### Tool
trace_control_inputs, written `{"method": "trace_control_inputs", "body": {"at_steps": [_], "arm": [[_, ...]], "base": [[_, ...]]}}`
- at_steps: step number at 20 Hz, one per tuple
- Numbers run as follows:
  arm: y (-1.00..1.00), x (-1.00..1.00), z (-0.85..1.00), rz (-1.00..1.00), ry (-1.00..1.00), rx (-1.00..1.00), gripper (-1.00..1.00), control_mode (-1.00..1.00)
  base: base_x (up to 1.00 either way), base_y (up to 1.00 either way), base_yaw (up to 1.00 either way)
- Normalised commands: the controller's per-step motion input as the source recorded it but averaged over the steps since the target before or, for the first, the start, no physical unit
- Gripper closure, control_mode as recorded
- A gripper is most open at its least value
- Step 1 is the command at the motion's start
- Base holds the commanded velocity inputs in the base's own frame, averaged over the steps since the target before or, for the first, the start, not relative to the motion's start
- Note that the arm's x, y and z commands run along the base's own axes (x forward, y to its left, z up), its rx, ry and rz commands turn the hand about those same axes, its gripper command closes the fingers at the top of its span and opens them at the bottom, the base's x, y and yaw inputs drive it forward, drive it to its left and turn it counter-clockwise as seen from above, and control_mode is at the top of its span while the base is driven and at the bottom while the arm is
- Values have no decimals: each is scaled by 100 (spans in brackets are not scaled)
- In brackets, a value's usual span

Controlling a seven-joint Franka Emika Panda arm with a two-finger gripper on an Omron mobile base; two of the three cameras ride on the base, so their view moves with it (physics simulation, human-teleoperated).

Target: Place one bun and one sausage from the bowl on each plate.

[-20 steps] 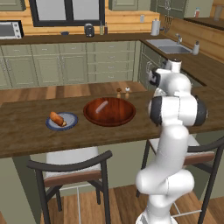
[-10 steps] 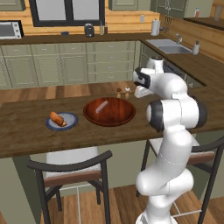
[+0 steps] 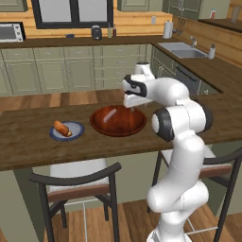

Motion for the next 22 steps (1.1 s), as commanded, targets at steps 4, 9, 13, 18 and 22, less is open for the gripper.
{"method": "trace_control_inputs", "body": {"at_steps": [4,9,13,18,22], "arm": [[10,0,-22,8,1,10,-100,-100],[70,27,-30,1,1,4,-100,-100],[78,84,-11,-2,3,0,-100,-100],[69,96,-13,-16,-2,0,-100,-100],[9,54,-1,-10,0,0,-100,-100]], "base": [[0,0,0],[0,0,0],[0,0,0],[0,0,0],[0,0,0]]}}
